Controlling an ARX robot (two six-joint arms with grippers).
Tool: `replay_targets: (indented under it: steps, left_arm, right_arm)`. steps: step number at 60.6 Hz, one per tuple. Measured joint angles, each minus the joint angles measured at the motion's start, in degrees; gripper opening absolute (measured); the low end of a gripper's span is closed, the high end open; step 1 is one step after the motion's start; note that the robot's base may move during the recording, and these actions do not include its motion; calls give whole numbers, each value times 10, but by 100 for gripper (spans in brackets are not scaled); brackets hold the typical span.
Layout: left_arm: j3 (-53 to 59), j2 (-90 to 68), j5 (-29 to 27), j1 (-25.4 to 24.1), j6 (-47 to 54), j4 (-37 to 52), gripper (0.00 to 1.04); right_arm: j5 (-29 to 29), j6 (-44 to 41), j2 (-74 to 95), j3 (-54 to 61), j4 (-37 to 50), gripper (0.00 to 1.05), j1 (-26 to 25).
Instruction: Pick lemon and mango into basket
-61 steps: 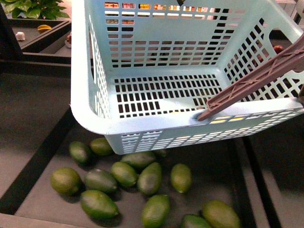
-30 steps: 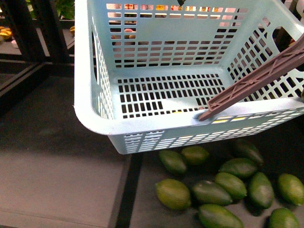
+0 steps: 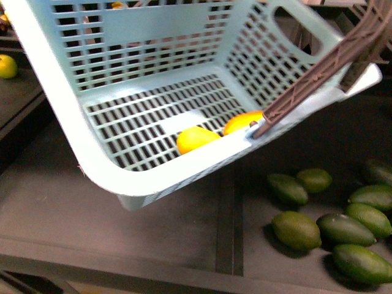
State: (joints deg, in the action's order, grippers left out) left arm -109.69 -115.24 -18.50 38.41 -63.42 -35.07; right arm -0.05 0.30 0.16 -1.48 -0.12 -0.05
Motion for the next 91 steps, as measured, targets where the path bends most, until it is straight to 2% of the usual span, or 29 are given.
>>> replay_targets:
  steps: [4, 9, 23, 32, 38, 43, 65, 68, 74, 84, 91]
  left_arm:
    - [0, -10, -37, -14, -35, 3, 5]
    - [0, -24, -55, -45, -45, 20, 5]
    - [-50, -100, -40, -132, -103, 57, 5]
    - [-168, -193, -24, -160, -150, 51, 5]
    - [-326, -296, -2, -173, -172, -8, 5]
    - [-394, -348, 5, -183, -187, -40, 5]
    - [-523, -455, 10, -223, -237, -57, 5]
    - [-493, -449, 26, -228, -245, -27, 5]
    - [-346, -391, 53, -234, -256, 50, 5]
    - [-175, -305, 77, -239, -269, 85, 5]
    - [-118, -275, 80, -244, -260, 101, 23]
  right_arm:
    - [0, 0, 0, 0, 0, 96, 0]
    - [1, 0, 0, 0, 0, 96, 0]
    - [0, 0, 0, 0, 0, 96, 0]
    - [0, 0, 0, 0, 0, 96, 0]
    - [0, 0, 0, 0, 0, 96, 0]
    - [0, 0, 0, 0, 0, 96, 0]
    - [0, 0, 0, 0, 0, 96, 0]
    - [0, 0, 0, 0, 0, 96, 0]
    - [0, 0, 0, 0, 0, 96, 0]
    - [0, 0, 0, 0, 0, 96, 0]
    - [0, 0, 0, 0, 0, 96, 0]
